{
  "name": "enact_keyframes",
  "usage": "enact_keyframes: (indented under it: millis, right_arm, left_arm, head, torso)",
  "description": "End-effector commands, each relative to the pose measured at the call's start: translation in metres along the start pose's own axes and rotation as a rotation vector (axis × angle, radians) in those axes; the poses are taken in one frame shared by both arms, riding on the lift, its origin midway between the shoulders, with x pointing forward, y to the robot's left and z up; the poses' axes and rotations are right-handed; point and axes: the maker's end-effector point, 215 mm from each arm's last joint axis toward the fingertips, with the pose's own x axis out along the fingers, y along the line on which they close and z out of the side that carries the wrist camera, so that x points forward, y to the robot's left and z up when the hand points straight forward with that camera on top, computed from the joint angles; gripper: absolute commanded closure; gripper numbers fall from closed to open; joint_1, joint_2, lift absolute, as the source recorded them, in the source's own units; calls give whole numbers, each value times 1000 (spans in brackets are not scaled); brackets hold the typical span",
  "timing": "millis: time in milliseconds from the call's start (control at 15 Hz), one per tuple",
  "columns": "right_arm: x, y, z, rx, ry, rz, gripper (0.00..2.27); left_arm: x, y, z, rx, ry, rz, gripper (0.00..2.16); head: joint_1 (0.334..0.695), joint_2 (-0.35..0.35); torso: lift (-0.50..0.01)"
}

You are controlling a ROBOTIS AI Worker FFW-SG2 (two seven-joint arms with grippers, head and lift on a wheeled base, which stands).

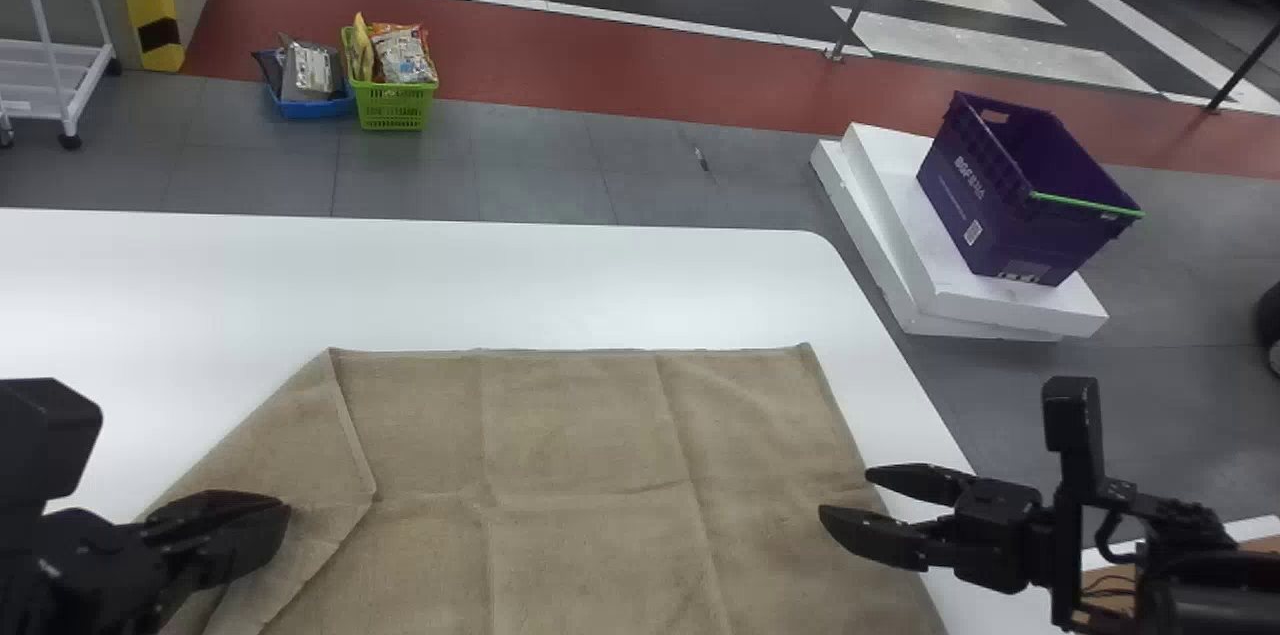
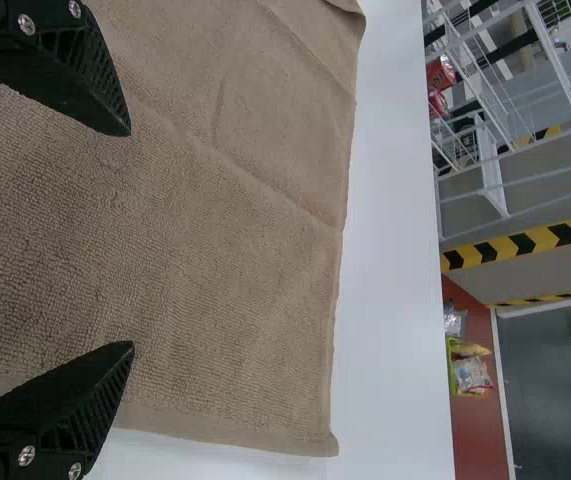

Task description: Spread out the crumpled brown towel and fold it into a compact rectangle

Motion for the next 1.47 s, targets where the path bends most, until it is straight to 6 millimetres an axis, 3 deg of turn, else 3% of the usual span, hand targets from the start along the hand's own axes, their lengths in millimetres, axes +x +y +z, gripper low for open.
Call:
enact_keyframes:
  millis: [0, 133, 400, 600, 1000, 1067, 1200, 1400]
  right_arm:
    - [-1, -1, 0, 2, 0, -1, 36]
    - [0, -2, -1, 2, 0, -3, 36]
    - [2, -5, -5, 12, 5, -4, 36]
    - [4, -3, -6, 9, 10, 0, 36]
    - [5, -1, -13, 20, 20, 1, 36]
    - [4, 0, -15, 22, 21, 0, 36]
    - [3, -1, -16, 24, 21, -2, 36]
    - [5, 1, -17, 23, 25, 3, 36]
  left_arm:
    - [-4, -6, 3, 5, -9, -7, 1069]
    - [-9, -10, 11, 16, -26, -9, 1676]
    - [-13, -15, 14, 21, -35, -13, 1679]
    - [-19, -7, 22, 27, -50, 6, 1679]
    - [-53, 53, 79, 20, -124, 89, 1679]
    - [-57, 55, 72, -17, -105, 71, 1679]
    - [-56, 34, 57, -52, -68, -7, 1571]
    - [-39, 1, 23, -59, -4, -69, 1379]
  head:
    - [695, -350]
    - [695, -350]
    - [695, -350]
    - [695, -350]
    - [695, -350]
    - [695, -344]
    - [695, -321]
    - [695, -346]
  torso:
    - [-127]
    - [-127]
    - [-127]
    - [-127]
    - [-127]
    - [-127]
    - [-127]
    - [-127]
